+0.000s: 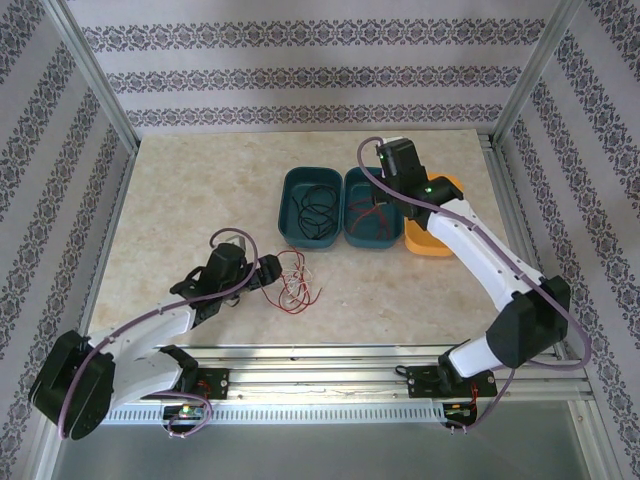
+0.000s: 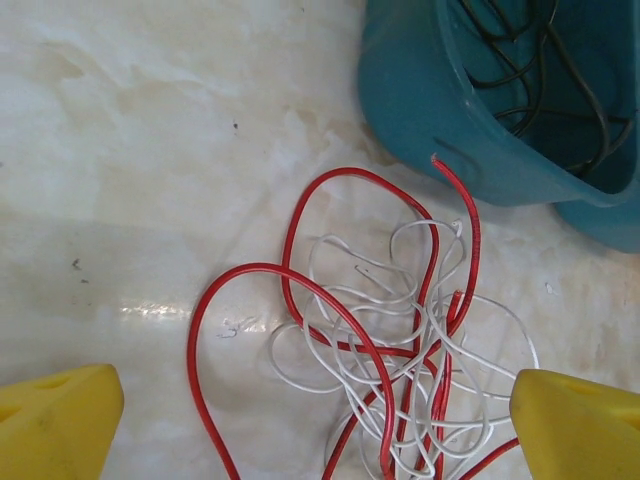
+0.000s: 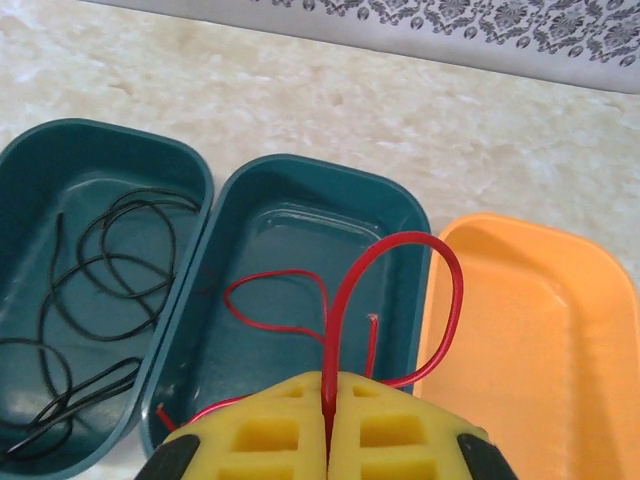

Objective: Untangle the cables

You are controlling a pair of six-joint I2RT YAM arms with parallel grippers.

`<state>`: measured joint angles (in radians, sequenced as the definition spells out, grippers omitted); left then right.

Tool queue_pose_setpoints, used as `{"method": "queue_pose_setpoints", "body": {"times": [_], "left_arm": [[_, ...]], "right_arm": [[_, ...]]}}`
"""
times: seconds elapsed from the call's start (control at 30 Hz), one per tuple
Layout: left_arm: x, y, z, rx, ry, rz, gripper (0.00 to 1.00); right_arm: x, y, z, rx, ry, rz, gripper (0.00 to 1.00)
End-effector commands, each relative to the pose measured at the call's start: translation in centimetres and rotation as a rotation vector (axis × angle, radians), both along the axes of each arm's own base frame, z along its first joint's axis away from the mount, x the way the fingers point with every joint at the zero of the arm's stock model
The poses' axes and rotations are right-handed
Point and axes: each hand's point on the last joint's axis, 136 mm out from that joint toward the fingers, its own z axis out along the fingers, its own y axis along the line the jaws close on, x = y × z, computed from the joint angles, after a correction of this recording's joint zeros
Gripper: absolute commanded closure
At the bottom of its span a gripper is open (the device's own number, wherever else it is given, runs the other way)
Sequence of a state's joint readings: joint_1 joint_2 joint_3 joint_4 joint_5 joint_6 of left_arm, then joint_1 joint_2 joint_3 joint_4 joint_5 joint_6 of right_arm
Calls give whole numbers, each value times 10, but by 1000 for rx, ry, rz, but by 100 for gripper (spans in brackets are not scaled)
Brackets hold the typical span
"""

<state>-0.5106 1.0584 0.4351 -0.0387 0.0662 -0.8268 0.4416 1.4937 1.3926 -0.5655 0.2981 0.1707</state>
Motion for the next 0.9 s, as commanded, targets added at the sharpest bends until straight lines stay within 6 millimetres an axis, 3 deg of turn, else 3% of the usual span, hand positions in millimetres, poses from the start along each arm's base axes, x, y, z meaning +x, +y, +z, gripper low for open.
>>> {"method": "queue_pose_setpoints", "body": {"times": [0.0,0.33,0.87], "left_arm": [[-12,13,-8,41,24,28,1],[-18,21,-6,41,7,47,1],[-19,22,-9,51,17,51,1]], "right_arm": [[16,-9,13,-39,-48,-29,100],[35,-23,-19,-188,37,-51,100],[30,-20,-85,-353,379,33,100]]}}
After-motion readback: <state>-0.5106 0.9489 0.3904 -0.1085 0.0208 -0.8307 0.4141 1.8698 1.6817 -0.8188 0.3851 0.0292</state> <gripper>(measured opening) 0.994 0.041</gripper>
